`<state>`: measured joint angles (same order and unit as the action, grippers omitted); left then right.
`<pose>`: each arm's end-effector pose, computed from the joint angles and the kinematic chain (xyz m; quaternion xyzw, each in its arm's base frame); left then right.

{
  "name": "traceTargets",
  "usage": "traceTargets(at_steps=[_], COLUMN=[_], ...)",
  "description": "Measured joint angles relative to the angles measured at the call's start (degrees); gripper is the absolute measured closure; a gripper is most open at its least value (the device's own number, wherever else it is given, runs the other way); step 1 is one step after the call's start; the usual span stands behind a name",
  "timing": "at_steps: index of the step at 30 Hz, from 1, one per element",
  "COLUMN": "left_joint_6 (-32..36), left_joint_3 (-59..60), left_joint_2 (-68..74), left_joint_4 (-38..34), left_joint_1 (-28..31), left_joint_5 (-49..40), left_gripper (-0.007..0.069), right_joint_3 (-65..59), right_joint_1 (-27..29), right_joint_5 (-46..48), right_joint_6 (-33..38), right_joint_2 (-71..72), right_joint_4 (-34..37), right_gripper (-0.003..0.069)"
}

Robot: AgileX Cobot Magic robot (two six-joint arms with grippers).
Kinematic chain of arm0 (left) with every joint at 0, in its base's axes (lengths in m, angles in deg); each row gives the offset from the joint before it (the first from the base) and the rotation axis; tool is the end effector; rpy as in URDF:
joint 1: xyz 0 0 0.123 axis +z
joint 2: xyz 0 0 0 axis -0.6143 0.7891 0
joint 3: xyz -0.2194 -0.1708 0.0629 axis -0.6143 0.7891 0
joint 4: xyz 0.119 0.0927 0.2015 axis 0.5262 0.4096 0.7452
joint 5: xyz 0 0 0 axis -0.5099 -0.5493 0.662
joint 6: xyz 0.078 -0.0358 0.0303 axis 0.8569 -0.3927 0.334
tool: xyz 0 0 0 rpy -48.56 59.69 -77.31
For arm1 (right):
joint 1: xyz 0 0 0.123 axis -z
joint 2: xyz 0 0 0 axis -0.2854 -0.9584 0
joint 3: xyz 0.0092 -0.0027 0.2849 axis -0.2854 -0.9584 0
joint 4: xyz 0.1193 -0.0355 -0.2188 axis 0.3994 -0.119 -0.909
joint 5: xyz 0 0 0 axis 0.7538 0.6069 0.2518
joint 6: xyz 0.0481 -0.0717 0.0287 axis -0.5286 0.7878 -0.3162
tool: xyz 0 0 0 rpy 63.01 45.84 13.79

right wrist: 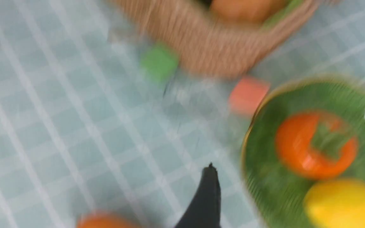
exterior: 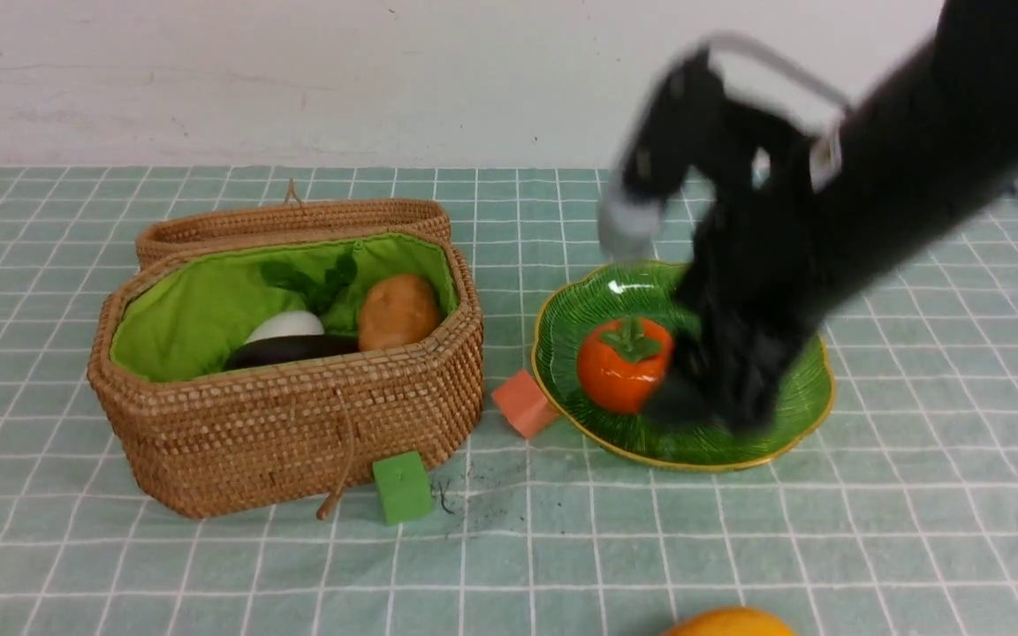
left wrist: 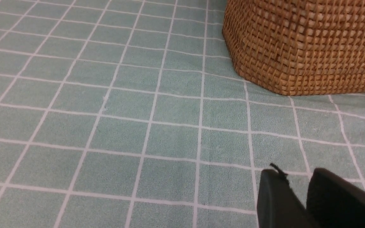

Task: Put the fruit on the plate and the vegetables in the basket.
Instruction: Use the right arm to grab a mango and put it into the right plate

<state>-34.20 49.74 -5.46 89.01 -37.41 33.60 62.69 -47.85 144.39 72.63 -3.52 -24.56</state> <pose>0.0514 0.0043 0.1672 -0.0713 0.8148 -0.0198 0.5750 0.2669 0.1812 0.3233 -0.5794 0.7708 0.0682 0.2558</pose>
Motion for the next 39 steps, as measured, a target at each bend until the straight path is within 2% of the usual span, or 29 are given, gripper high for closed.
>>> traceTargets(at_steps=[2,5,15,24,26,27,28,29,30,33,37,39], left_joint_6=[0.00,0.00,0.00,0.00,0.00,0.00,0.00,0.00,0.00,0.00,0.00,0.00], left_joint_3=[0.00,0.00,0.00,0.00,0.00,0.00,0.00,0.00,0.00,0.00,0.00,0.00], left_joint_2=[0.00,0.00,0.00,0.00,0.00,0.00,0.00,0.00,0.00,0.00,0.00,0.00], left_joint_4=[0.00,0.00,0.00,0.00,0.00,0.00,0.00,0.00,0.00,0.00,0.00,0.00], left_joint_1=[0.00,0.00,0.00,0.00,0.00,0.00,0.00,0.00,0.00,0.00,0.00,0.00], left_joint_5=[0.00,0.00,0.00,0.00,0.00,0.00,0.00,0.00,0.00,0.00,0.00,0.00], left_gripper=[0.0470,0.0470,0.0463,0.0459,0.0459,0.0459,0.0459,0.0459,0.0459,0.0459,0.0457,0.0456], right_joint_3=[-10.53,-17.79,-20.32,-17.09,-12.66,-10.32,-9.34,-6.18,-2.42,3.53,9.28,10.49], right_joint_1=[-2.36,-5.30,-8.15,-7.70,-6.28,-4.96,-4.69,-2.58,-0.47,5.09,12.42,14.34], right_joint_5=[-0.53,-1.82,-7.92,-5.49,-5.21,-5.55,-5.56,-6.06,-7.05,-10.74,-19.07,-20.44], right_joint_6=[8.59,14.29,17.00,15.20,13.07,11.85,11.61,9.92,8.42,3.77,-3.56,-5.42], right_joint_2=[1.33,2.15,-4.74,-7.95,-7.67,-7.48,-7.37,-7.28,-7.25,-8.09,-12.35,-14.64], right_joint_4=[-1.95,-4.24,-7.35,-7.78,-7.25,-6.87,-6.79,-5.77,-4.63,-1.83,1.56,2.51], right_gripper=[0.0009,0.0018,0.0088,0.0132,0.0307,0.0461,0.0483,0.0584,0.0645,0.0675,0.0673,0.0671])
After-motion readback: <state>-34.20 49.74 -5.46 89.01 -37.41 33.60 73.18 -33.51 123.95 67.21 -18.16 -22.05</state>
